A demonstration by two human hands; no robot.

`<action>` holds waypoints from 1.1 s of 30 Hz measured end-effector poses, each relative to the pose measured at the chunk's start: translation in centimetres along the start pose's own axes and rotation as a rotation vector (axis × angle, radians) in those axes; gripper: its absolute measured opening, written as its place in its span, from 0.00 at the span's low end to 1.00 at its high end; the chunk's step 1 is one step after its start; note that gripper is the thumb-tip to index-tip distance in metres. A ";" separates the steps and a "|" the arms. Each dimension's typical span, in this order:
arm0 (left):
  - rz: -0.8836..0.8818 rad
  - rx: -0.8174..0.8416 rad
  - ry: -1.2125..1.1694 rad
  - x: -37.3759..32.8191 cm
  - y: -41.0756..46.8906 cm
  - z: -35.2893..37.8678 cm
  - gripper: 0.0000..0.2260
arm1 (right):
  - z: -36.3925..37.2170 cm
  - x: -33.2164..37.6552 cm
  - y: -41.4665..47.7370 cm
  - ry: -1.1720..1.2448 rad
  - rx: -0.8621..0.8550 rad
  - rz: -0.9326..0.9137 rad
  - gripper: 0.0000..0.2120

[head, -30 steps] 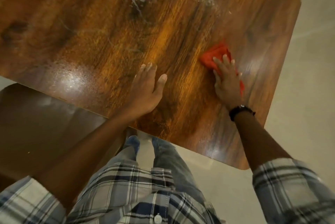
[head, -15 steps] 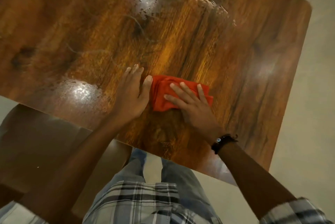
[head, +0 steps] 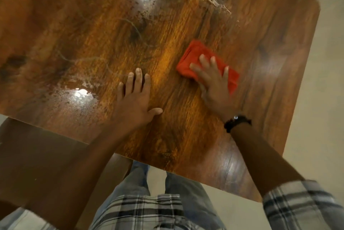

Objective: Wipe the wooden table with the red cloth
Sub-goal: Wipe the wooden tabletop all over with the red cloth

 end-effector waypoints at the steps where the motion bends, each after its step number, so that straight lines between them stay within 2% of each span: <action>1: -0.007 0.008 0.010 -0.2 0.0 -0.1 0.46 | 0.6 0.8 -2.2 -0.021 0.033 -0.054 0.23; 4: -0.040 0.049 0.040 -0.9 0.2 -0.5 0.46 | 1.8 1.8 -8.8 -0.202 0.148 -0.263 0.28; 6: -0.042 0.068 0.034 -1.3 0.2 -0.7 0.46 | 0.9 0.5 -11.7 -0.264 0.194 -0.284 0.27; 8: 0.004 0.058 0.009 -1.5 0.1 -0.9 0.44 | -1.2 -1.7 -12.4 -0.234 0.153 -0.150 0.25; 12: 0.127 -0.007 0.033 -1.9 -0.9 -0.7 0.39 | -3.8 -4.9 -8.2 -0.033 -0.085 0.274 0.22; 15: 0.153 0.023 0.005 -2.1 -1.8 0.1 0.34 | -2.4 -3.3 -4.7 0.020 -0.179 0.360 0.19; 18: 0.157 0.003 -0.107 -2.4 -2.7 0.9 0.30 | 0.6 1.0 -5.4 -0.004 -0.136 0.196 0.21; 21: 0.155 0.004 -0.232 -2.9 -3.6 1.7 0.31 | 3.9 5.5 -11.1 -0.110 -0.031 -0.032 0.23; 23: 0.185 -0.001 -0.219 -3.1 -4.0 2.4 0.33 | 5.1 7.4 -16.2 -0.204 0.070 -0.134 0.29; 25: 0.215 0.005 -0.158 -3.3 -4.4 3.2 0.35 | 4.9 7.1 -21.2 -0.258 0.138 -0.146 0.31; 27: 0.226 0.000 -0.106 -3.4 -4.6 3.7 0.36 | 3.1 5.0 -24.4 -0.265 0.128 -0.076 0.33; 30: 0.240 0.007 -0.097 -3.5 -4.7 3.9 0.37 | 0.1 1.0 -25.2 -0.246 0.026 0.139 0.34; 33: 0.240 0.015 -0.110 -3.6 -4.8 4.0 0.38 | -0.8 -0.8 -20.4 -0.086 -0.173 0.438 0.27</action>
Point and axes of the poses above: each hand's wrist, its own y-axis towards the middle knuckle, its own z-axis out of the palm, x = y × z, the point moved 1 cm from there along y, towards the middle knuckle, and after that the axes turned 11 degrees about -z, right-handed, at the moved point
